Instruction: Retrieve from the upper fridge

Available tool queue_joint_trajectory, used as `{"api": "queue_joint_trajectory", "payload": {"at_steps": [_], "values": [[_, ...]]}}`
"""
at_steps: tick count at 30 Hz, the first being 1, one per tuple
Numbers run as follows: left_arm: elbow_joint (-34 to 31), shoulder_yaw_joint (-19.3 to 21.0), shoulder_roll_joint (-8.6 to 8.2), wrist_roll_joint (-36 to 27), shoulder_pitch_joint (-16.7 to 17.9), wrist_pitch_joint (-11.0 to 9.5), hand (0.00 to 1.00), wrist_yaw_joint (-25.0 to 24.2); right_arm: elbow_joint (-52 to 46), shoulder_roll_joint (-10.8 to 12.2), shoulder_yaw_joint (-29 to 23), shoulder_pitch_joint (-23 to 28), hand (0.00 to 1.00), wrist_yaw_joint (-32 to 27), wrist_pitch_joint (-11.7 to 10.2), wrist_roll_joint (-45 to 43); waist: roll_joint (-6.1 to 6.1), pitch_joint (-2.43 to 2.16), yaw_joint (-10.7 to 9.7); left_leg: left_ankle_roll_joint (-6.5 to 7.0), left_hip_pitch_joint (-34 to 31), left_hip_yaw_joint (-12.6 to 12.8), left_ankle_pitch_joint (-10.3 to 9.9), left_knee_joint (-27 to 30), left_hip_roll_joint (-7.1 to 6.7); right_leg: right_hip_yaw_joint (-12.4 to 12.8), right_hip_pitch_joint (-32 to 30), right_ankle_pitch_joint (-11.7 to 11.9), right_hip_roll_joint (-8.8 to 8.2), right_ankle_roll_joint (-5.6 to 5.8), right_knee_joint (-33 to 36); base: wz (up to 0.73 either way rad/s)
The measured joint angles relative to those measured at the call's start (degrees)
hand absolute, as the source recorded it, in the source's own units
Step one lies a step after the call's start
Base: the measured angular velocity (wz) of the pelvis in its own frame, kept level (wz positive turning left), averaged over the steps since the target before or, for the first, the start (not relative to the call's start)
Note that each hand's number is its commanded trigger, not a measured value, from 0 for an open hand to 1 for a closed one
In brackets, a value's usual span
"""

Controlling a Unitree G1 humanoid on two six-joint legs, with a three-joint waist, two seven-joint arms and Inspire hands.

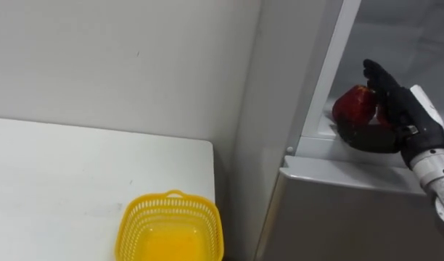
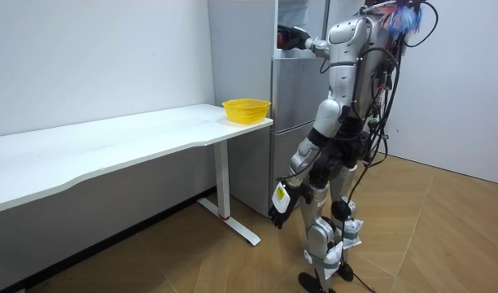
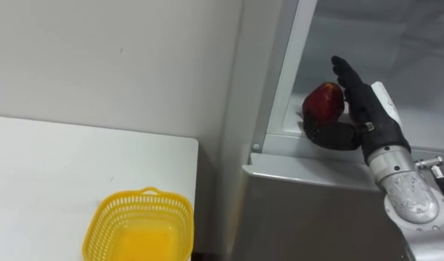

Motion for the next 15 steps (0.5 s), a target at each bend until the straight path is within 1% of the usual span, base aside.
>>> {"api": "queue_joint_trajectory", "payload": {"at_steps": [3,5,7,9,15], "values": [[-0.01,-0.08,0.08,-0.02,0.01,0.4,0.0,-0.01,0.73,-0.01,0.26,-0.06,1.0,1.22,0.39,0.13,-0.13,-0.09,-0.18,-0.02,0.0,-0.06,0.0,0.3,0.03,0.02,0.21,0.03,0.01,-0.03,-0.01,0.0],[-0.01,-0.23,0.08,-0.17,-0.03,0.66,0.0,-0.01,1.46,-0.02,0.28,-0.59,1.0,0.89,0.38,0.27,-0.16,-0.09,-0.25,-0.03,0.05,-0.03,-0.01,0.49,0.04,-0.01,0.35,0.03,0.01,-0.04,0.0,0.0],[0.0,-0.22,0.15,-0.33,-0.02,0.88,0.0,-0.01,3.71,-0.52,-0.01,-2.3,1.0,0.92,0.53,1.66,-0.22,-0.05,-0.28,-0.04,0.07,0.09,-0.02,0.6,0.05,0.02,0.36,0.05,0.02,-0.06,0.01,0.0],[0.0,-0.22,0.29,-0.32,0.02,0.93,0.0,0.01,5.25,-1.81,0.23,-3.67,1.0,1.29,1.15,2.89,-0.53,-0.01,-0.08,-0.05,0.19,0.15,-0.03,0.58,0.09,0.01,0.47,0.06,0.08,-0.08,-0.02,0.0],[-0.01,-0.67,0.73,-0.35,0.04,1.01,0.0,0.0,5.45,-1.85,0.91,-4.21,1.0,1.72,1.54,4.0,-1.18,-0.13,0.09,-0.07,0.58,0.25,-0.04,0.64,0.13,0.05,0.84,0.06,0.12,-0.08,-0.16,0.0]]}}
